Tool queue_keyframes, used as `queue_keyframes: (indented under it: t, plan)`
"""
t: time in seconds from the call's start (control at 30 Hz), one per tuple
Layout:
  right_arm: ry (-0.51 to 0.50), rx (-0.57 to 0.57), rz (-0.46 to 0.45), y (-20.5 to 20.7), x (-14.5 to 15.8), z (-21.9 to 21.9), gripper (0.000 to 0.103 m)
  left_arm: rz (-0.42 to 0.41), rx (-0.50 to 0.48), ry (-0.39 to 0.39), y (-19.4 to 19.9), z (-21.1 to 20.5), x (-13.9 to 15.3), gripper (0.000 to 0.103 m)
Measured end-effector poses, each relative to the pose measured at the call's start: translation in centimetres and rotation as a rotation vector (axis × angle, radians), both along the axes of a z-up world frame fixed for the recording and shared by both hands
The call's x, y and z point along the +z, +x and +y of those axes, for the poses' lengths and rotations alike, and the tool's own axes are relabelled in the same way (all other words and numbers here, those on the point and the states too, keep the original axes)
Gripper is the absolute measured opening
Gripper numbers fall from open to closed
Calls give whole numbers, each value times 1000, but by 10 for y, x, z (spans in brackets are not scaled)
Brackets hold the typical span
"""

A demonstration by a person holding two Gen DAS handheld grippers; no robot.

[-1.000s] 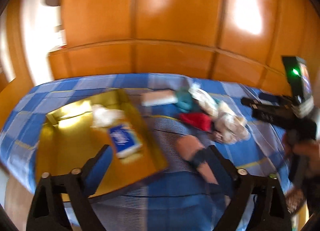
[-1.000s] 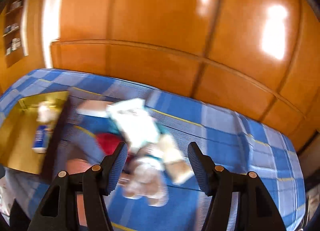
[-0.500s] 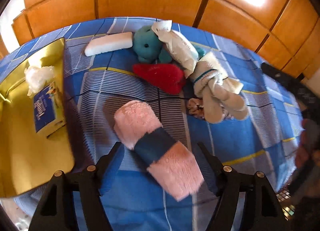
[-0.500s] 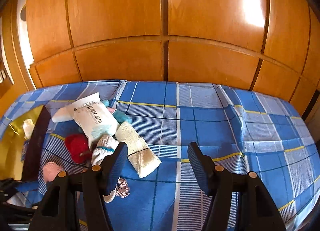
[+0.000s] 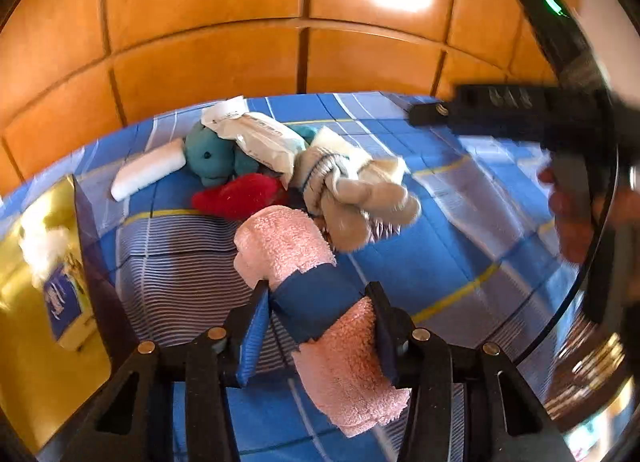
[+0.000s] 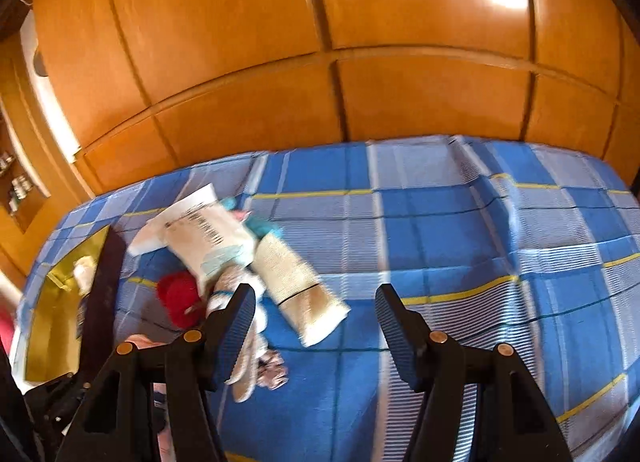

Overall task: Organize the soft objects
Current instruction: 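Grasp the pink fuzzy roll with the left tool while the right tool reaches for the white knit gloves, then lower the pink roll into the gold tray with the left tool while the right tool grasps the gloves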

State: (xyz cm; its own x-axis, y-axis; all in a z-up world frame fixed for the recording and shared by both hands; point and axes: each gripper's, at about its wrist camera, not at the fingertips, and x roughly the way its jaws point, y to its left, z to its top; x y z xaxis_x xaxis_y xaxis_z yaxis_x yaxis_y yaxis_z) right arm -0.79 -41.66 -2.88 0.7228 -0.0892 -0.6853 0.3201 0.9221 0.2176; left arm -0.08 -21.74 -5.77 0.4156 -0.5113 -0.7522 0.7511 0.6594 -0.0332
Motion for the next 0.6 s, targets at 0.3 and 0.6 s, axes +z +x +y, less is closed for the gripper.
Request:
queue_keyframes:
  t: [0.3, 0.6]
  plan:
    - [81, 168, 115, 33, -21, 32, 63, 108, 18, -1, 12, 4, -23, 52]
    - [38, 223, 241, 85, -62, 48, 46, 168, 31, -51, 13, 14, -27, 48]
